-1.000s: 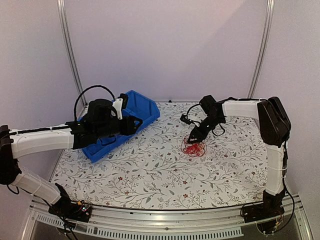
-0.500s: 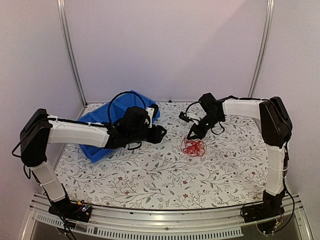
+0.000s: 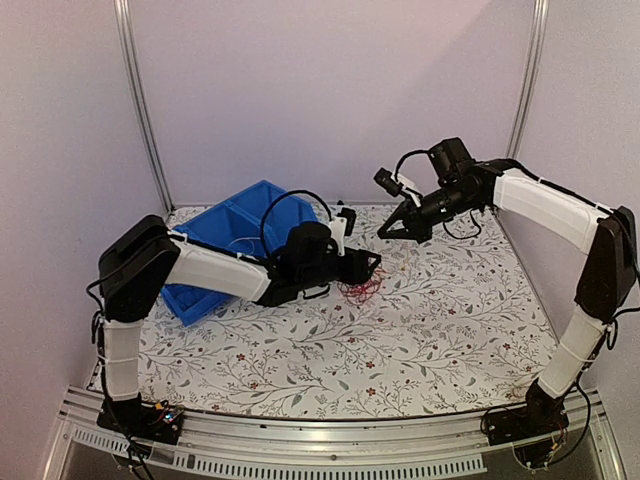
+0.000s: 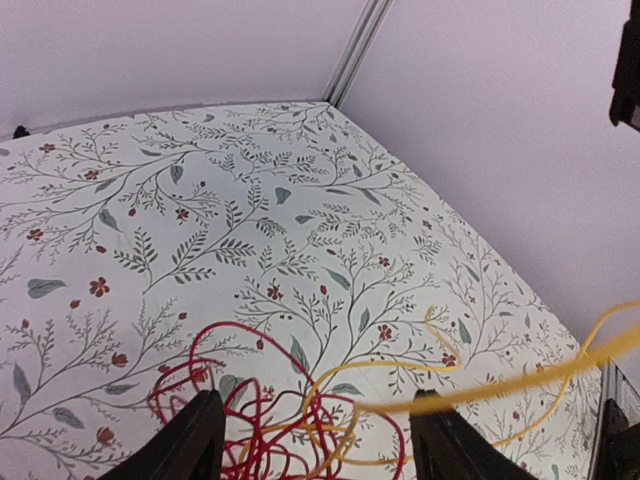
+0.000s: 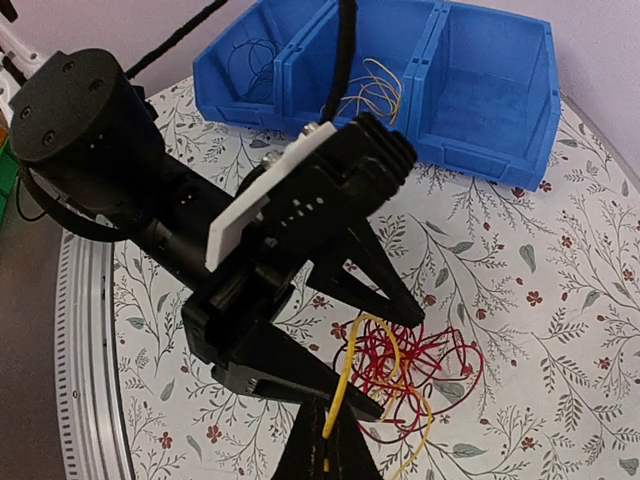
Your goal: Untangle the cables
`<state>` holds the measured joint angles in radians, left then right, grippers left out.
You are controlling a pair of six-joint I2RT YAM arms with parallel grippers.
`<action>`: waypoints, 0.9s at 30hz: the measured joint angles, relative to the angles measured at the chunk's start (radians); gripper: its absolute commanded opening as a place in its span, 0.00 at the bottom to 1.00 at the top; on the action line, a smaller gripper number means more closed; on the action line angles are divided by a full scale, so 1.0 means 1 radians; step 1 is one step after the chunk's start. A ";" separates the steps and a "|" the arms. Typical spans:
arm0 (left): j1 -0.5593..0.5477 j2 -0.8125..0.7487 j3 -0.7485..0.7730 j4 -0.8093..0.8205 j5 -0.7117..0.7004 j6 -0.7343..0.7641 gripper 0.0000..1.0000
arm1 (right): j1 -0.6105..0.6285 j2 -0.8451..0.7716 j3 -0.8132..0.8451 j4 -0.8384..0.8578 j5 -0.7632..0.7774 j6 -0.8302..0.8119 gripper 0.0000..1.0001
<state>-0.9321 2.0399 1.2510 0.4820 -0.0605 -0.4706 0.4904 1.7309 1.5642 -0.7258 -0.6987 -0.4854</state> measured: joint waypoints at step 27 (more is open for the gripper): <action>0.012 0.456 0.360 0.037 0.129 -0.168 0.55 | -0.083 -0.409 0.525 -0.045 -0.041 -0.121 0.00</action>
<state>-0.9203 2.4958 1.6112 0.5186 0.0685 -0.6388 0.4076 1.3220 2.0895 -0.7704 -0.7395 -0.6067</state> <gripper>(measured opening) 0.546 0.020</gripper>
